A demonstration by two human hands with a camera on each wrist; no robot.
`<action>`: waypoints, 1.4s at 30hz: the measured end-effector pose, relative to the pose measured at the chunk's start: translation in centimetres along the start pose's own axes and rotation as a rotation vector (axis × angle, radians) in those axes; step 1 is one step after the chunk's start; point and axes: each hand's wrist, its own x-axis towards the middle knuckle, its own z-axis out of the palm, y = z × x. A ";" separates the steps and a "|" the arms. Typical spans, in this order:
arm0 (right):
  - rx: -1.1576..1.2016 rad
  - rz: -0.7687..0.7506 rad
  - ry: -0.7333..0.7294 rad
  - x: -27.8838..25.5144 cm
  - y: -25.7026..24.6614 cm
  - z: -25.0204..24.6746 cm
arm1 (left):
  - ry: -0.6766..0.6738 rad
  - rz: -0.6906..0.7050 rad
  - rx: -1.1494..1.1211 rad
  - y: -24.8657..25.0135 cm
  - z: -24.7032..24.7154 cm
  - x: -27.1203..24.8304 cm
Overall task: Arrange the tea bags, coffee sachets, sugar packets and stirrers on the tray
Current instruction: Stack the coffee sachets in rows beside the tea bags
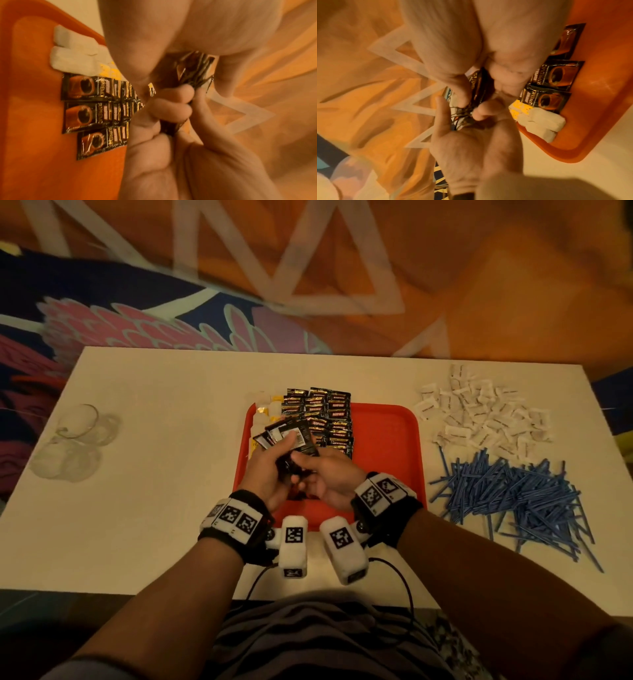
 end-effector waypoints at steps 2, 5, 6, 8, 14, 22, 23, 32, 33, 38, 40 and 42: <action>-0.155 -0.033 -0.004 0.0 -0.2 0.1 | 0.029 -0.046 -0.011 -0.2 0.3 -0.3; -0.521 -0.067 0.030 -0.4 -0.7 0.1 | 0.068 -0.008 0.011 0.2 0.3 -0.2; -0.597 -0.100 0.080 -0.5 -1.0 -0.1 | 0.073 0.012 0.037 0.5 0.3 -0.2; -0.666 -0.197 0.236 -0.7 -1.7 -0.6 | 0.083 0.037 0.094 1.1 0.1 -0.2; -0.773 -0.354 0.325 -1.0 -2.7 -1.2 | 0.072 0.004 0.210 1.6 0.4 -0.5; -0.817 -0.610 0.437 -1.0 -3.4 -1.3 | 0.203 -0.135 0.291 1.5 0.6 0.3; -0.833 -0.638 0.436 -1.0 -3.4 -1.3 | 0.196 -0.160 0.267 1.6 0.6 0.4; -1.179 -0.679 0.228 -1.3 -3.1 -2.7 | 0.091 -0.321 0.119 3.1 0.0 0.8; -1.119 -0.651 0.245 -1.3 -2.9 -3.0 | 0.118 -0.301 0.160 3.3 0.0 0.8; -0.650 -0.380 0.345 -0.3 -2.6 -3.2 | 0.163 -0.101 0.275 2.6 0.2 0.9; -0.720 -0.299 0.319 -0.1 -2.6 -3.0 | 0.118 -0.070 0.273 2.1 0.4 0.8; -0.821 -0.316 0.302 -0.1 -2.7 -2.9 | 0.091 -0.046 0.279 2.0 0.5 0.7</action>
